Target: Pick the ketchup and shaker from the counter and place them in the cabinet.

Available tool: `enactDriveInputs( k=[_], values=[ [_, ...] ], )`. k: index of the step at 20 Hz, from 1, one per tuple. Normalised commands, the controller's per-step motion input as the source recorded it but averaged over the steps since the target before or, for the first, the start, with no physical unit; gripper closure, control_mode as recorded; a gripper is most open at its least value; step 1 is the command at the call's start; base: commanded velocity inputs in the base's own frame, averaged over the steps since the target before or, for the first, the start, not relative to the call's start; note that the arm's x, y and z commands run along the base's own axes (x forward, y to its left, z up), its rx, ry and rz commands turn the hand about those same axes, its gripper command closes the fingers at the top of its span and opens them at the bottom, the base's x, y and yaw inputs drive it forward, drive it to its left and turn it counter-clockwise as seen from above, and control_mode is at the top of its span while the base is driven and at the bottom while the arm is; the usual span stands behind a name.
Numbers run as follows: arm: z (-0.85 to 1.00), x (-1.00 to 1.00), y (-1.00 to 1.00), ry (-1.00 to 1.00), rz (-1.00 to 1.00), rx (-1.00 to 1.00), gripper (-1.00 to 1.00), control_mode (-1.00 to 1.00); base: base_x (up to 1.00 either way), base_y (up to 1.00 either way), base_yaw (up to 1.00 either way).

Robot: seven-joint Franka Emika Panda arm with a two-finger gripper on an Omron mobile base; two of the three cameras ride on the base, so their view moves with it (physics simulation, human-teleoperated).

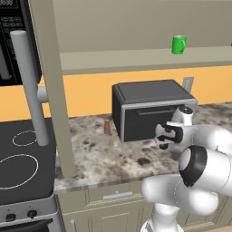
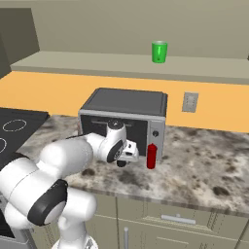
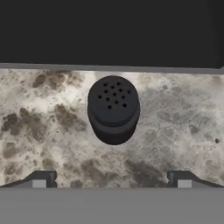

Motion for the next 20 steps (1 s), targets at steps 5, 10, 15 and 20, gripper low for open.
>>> enactDriveInputs(
  k=[5, 10, 15, 20],
  values=[
    [-0.07, 0.26, 0.0, -0.04, 0.0, 0.0, -1.0, -1.0, 0.0, 0.0, 0.0],
    [-0.01, 0.3, 0.0, -0.04, 0.0, 0.0, -1.0, -1.0, 0.0, 0.0, 0.0],
    [-0.06, 0.31, 0.0, -0.03, 0.0, 0.0, -1.0, -1.0, 0.0, 0.0, 0.0],
    [-0.19, 0.08, 0.0, 0.0, 0.0, 0.0, 1.0, -1.0, 0.0, 0.0, 0.0]
  ],
)
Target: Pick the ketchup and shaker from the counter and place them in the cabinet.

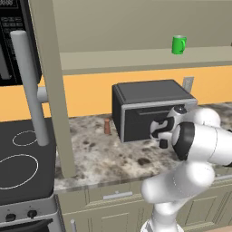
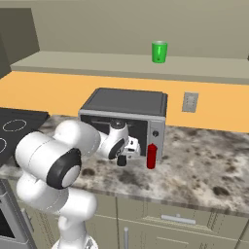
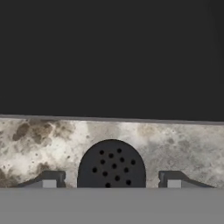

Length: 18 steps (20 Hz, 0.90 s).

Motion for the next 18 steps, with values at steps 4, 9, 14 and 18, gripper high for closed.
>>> enactDriveInputs(
  k=[4, 9, 14, 18],
  values=[
    [-0.03, -0.13, -0.19, -0.03, 0.0, 0.0, 1.0, -1.0, 0.0, 0.0, 0.0],
    [0.34, -0.42, -0.05, -0.12, 0.0, 0.02, 1.0, -1.0, 0.0, 0.0, 0.0],
    [0.69, -0.7, -0.04, -0.06, -0.04, 0.0, 1.0, -1.0, 0.0, 0.0, 0.0],
    [0.85, -0.86, -0.1, -0.02, -0.07, 0.0, 1.0, -1.0, 0.0, 0.0, 0.0]
  ],
)
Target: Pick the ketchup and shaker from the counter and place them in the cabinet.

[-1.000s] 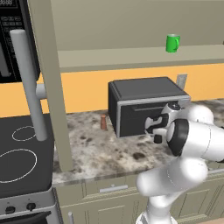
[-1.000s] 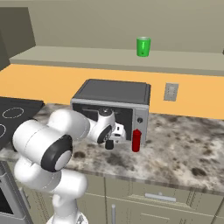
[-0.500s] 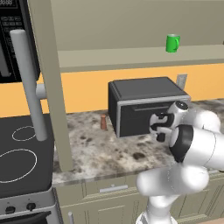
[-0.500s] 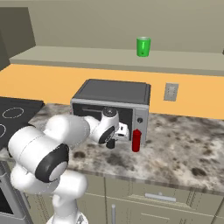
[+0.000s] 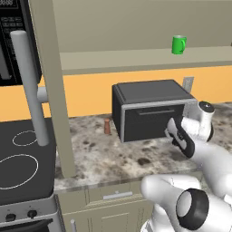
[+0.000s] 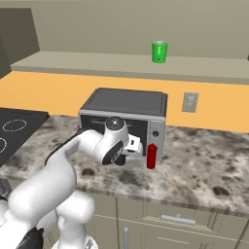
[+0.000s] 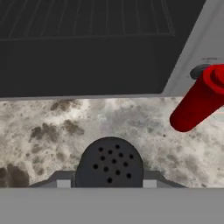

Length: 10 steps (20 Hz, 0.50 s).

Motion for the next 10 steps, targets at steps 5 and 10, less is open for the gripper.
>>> enactDriveInputs(
  k=[5, 10],
  values=[
    [0.87, -0.99, -0.07, -0.04, -0.08, 0.0, 1.0, -1.0, 0.0, 0.0, 0.0],
    [0.84, -0.96, -0.04, -0.07, -0.06, 0.0, 1.0, -1.0, 0.0, 0.0, 0.0]
  ],
)
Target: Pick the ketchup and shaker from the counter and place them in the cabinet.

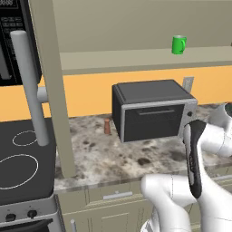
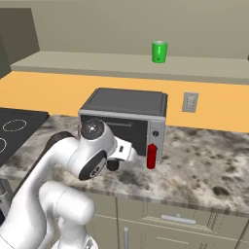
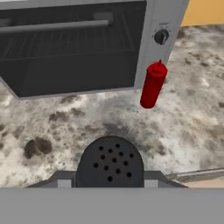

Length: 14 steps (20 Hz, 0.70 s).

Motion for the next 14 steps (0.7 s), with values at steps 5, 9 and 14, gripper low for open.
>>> enactDriveInputs(
  k=[5, 9, 14],
  values=[
    [0.9, -0.73, 0.0, -0.13, -0.02, 0.0, 1.0, -1.0, 0.0, 0.0, 0.0],
    [0.95, -0.46, 0.06, -0.13, 0.0, 0.0, 1.0, -1.0, 0.0, 0.0, 0.0],
    [0.94, -0.1, 0.2, -0.07, 0.0, 0.0, 1.0, -1.0, 0.0, 0.0, 0.0]
  ],
)
